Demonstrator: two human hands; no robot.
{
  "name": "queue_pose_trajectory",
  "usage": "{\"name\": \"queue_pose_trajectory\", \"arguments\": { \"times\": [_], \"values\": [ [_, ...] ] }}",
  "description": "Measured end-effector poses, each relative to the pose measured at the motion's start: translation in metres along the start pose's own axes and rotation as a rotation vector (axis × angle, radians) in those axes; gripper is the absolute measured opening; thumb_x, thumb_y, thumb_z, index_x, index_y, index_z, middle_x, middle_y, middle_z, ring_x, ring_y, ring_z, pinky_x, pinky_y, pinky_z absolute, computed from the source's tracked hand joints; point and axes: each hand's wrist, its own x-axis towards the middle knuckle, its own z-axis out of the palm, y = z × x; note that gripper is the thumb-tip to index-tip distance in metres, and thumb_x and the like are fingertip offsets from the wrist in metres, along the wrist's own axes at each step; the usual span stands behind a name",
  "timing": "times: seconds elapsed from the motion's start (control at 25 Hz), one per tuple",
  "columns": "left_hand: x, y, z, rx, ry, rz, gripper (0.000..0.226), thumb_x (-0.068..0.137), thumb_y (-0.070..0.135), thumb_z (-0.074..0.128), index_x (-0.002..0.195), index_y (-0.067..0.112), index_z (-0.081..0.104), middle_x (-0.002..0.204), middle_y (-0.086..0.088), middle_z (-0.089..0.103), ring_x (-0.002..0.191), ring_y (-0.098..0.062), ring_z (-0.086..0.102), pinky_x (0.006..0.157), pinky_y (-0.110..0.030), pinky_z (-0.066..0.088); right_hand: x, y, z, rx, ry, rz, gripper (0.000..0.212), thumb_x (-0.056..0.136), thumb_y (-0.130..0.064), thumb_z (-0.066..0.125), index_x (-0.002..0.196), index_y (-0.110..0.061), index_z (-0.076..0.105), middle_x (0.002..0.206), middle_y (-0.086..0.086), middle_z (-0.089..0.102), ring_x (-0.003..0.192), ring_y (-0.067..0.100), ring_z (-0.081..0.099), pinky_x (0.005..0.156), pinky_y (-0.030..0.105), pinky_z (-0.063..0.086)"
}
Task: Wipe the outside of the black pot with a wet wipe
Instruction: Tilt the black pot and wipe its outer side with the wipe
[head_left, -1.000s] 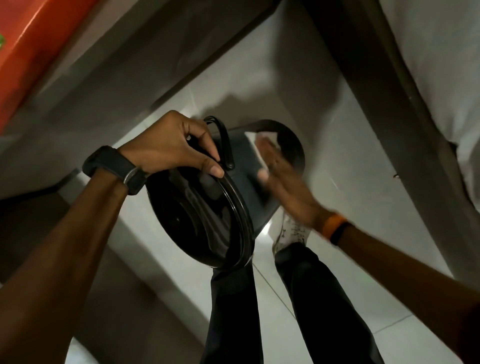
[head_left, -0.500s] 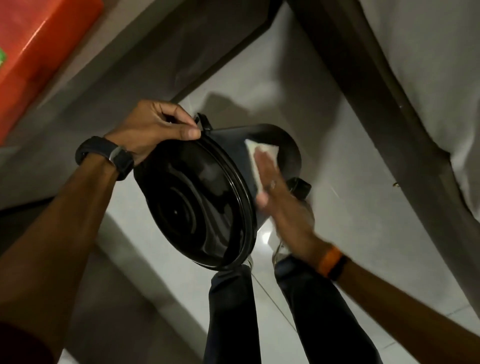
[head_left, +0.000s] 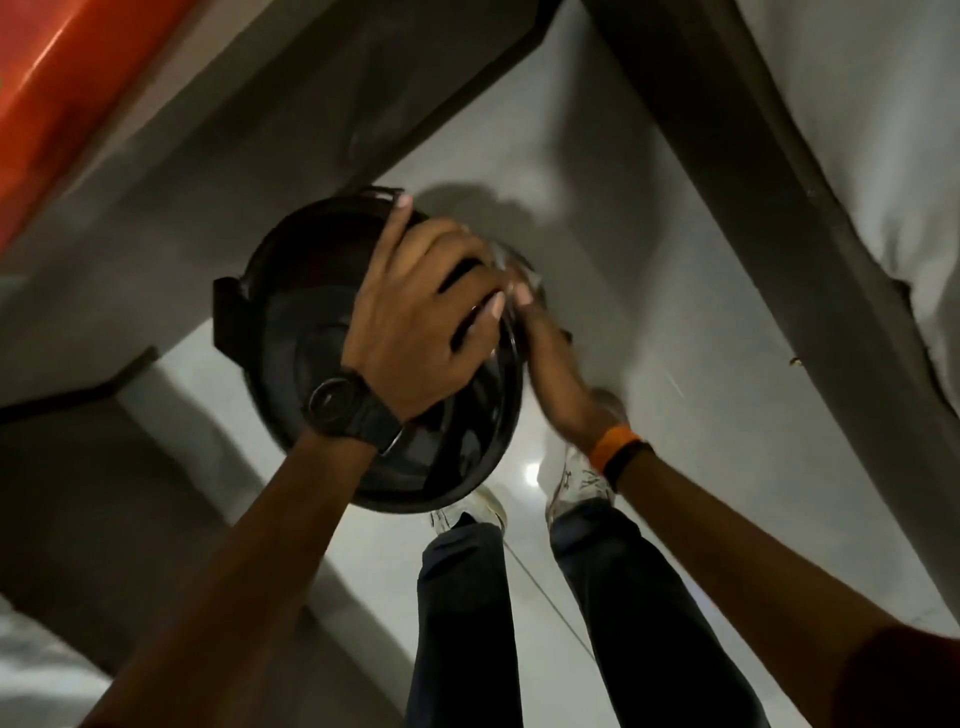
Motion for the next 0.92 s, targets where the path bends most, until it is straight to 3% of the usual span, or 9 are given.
{"name": "queue_pose_trajectory", "arguments": {
  "times": [0.08, 0.16, 0.24, 0.4, 0.48, 0.56, 0.68, 0.84, 0.92],
  "values": [
    [0.013, 0.000, -0.002, 0.050, -0.085, 0.012, 0.032, 0.096, 0.028, 0.050, 0.083, 0.007, 0.070, 0.086, -0.011, 0.065, 0.094, -0.032, 0.060, 0.093, -0.045, 0.046, -0.024, 0.009, 0.013, 0.037, -0.076, 0.000, 0.050, 0.099, -0.067, 0.036, 0.142, -0.050, 0.055, 0.149, -0.018, 0.060, 0.142, -0.001, 0.052, 0.123, 0.025, 0.039],
    [0.017, -0.001, -0.005, 0.069, -0.224, -0.009, 0.042, 0.101, 0.030, 0.043, 0.077, 0.007, 0.068, 0.080, -0.010, 0.063, 0.092, -0.031, 0.058, 0.083, -0.044, 0.044, -0.029, 0.019, 0.015, 0.007, -0.112, 0.009, 0.058, 0.099, -0.067, 0.033, 0.144, -0.039, 0.057, 0.149, -0.008, 0.062, 0.141, 0.011, 0.055, 0.126, 0.037, 0.039],
    [0.017, -0.004, -0.010, 0.054, -0.257, -0.035, 0.043, 0.103, 0.030, 0.042, 0.069, 0.012, 0.062, 0.075, -0.006, 0.061, 0.091, -0.029, 0.057, 0.084, -0.042, 0.040, -0.013, 0.026, 0.010, -0.032, -0.112, 0.049, 0.057, 0.107, -0.058, 0.027, 0.148, -0.026, 0.052, 0.154, -0.001, 0.053, 0.145, 0.021, 0.048, 0.131, 0.049, 0.028],
    [0.013, -0.013, -0.024, -0.084, -0.118, -0.154, 0.044, 0.097, 0.026, 0.054, 0.056, 0.019, 0.040, 0.057, 0.000, 0.046, 0.071, -0.024, 0.052, 0.076, -0.035, 0.031, 0.018, 0.018, -0.009, -0.093, 0.095, 0.131, 0.054, 0.115, -0.039, 0.022, 0.166, -0.023, 0.015, 0.176, -0.003, 0.014, 0.163, 0.016, 0.014, 0.136, 0.043, 0.010],
    [0.010, -0.016, -0.024, -0.186, -0.048, -0.244, 0.047, 0.097, 0.021, 0.055, 0.052, 0.014, 0.043, 0.054, 0.001, 0.045, 0.065, -0.019, 0.048, 0.075, -0.038, 0.037, 0.005, 0.013, -0.013, -0.150, 0.098, 0.017, 0.057, 0.113, -0.044, 0.023, 0.166, -0.026, 0.014, 0.176, -0.008, 0.009, 0.164, 0.013, 0.008, 0.136, 0.044, 0.008],
    [0.010, -0.020, -0.022, -0.281, 0.006, -0.366, 0.050, 0.098, 0.017, 0.055, 0.050, 0.005, 0.045, 0.052, -0.001, 0.043, 0.063, -0.018, 0.047, 0.073, -0.041, 0.043, -0.034, 0.012, 0.001, -0.294, -0.025, -0.277, 0.059, 0.110, -0.050, 0.022, 0.165, -0.031, 0.016, 0.173, -0.019, 0.007, 0.164, 0.008, 0.003, 0.136, 0.040, 0.002],
    [0.009, -0.027, -0.017, -0.372, 0.022, -0.495, 0.055, 0.100, 0.018, 0.056, 0.048, 0.008, 0.038, 0.046, 0.001, 0.035, 0.056, -0.019, 0.040, 0.065, -0.040, 0.043, -0.060, 0.026, 0.004, -0.505, -0.231, -0.599, 0.056, 0.112, -0.043, 0.019, 0.166, -0.026, 0.018, 0.176, -0.010, 0.010, 0.165, 0.013, 0.002, 0.134, 0.042, -0.001],
    [0.010, -0.028, -0.012, -0.425, 0.050, -0.573, 0.062, 0.099, 0.027, 0.057, 0.044, 0.024, 0.029, 0.040, 0.006, 0.040, 0.047, -0.005, 0.035, 0.059, -0.025, 0.030, 0.010, 0.017, -0.048, -0.360, 0.157, -0.067, 0.057, 0.113, -0.036, 0.028, 0.166, -0.024, 0.010, 0.177, -0.002, 0.004, 0.165, 0.018, 0.003, 0.134, 0.050, 0.012],
    [0.016, -0.028, -0.011, -0.442, 0.065, -0.583, 0.062, 0.098, 0.034, 0.058, 0.043, 0.019, 0.032, 0.039, 0.006, 0.041, 0.042, -0.007, 0.034, 0.054, -0.020, 0.029, 0.014, 0.017, -0.053, -0.396, 0.186, -0.030, 0.064, 0.110, -0.045, 0.025, 0.167, -0.025, 0.004, 0.177, -0.006, -0.003, 0.165, 0.017, 0.001, 0.134, 0.052, 0.014]
  ]
}}
